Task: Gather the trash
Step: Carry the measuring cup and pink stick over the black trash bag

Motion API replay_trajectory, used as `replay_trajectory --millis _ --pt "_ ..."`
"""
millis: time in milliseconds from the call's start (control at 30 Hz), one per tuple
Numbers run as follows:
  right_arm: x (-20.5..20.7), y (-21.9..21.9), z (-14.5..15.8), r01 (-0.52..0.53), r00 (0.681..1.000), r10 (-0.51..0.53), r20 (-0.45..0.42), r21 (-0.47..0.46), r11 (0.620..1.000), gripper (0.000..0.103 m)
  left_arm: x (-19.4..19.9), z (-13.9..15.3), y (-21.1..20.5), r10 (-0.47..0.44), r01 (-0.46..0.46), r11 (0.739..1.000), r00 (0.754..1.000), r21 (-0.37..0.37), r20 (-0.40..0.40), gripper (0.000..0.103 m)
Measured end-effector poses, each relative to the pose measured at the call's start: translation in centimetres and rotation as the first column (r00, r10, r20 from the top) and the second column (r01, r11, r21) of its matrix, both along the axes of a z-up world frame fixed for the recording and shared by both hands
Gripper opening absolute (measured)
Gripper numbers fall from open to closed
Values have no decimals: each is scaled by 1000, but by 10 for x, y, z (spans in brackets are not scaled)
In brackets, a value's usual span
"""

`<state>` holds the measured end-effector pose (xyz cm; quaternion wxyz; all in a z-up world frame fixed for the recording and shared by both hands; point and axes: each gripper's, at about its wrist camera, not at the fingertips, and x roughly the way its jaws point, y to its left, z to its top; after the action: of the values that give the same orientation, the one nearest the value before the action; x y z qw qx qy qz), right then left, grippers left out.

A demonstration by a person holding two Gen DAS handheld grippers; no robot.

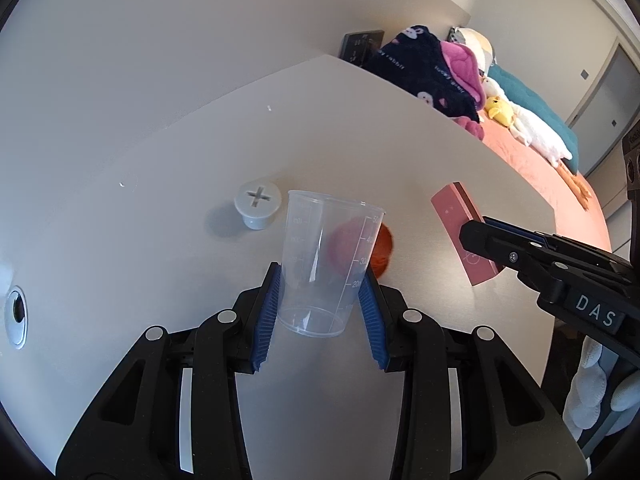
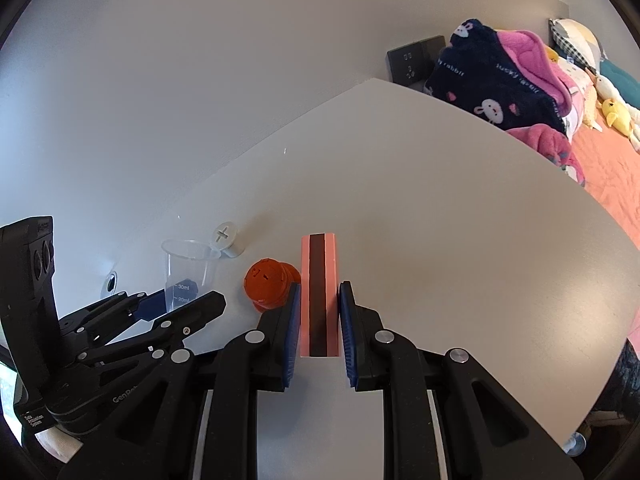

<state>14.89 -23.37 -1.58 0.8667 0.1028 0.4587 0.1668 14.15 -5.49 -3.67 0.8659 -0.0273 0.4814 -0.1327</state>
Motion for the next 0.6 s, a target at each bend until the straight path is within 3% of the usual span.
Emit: replay_trajectory --millis 600 --pt "-78 -59 44 91 994 -94 61 48 995 20 -40 37 -61 -105 105 994 993 0 52 38"
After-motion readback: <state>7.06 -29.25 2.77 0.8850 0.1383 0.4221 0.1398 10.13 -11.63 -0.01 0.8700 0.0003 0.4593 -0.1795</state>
